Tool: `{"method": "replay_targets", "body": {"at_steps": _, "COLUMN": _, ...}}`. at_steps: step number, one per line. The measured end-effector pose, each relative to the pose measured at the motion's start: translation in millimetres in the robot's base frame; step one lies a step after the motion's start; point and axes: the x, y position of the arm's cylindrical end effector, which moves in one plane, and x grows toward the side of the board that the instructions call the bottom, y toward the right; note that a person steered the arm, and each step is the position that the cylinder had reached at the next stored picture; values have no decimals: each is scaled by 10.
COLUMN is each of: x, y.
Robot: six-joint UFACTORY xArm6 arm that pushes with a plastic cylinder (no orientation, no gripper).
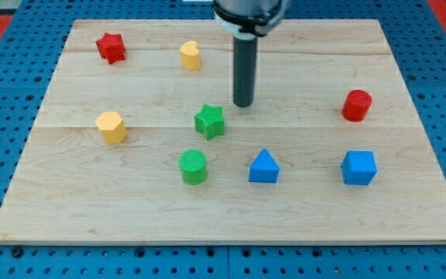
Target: Push the green star in between the green circle and yellow hexagon
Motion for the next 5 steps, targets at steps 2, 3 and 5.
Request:
{"method": "replay_targets", "body": {"at_steps": 2, "x": 379, "y": -295}}
{"method": "replay_targets", "body": {"at_steps": 3, "x": 36, "y": -177}}
{"method": "replay_targets", "body": {"at_steps": 5, "x": 545, "y": -880}}
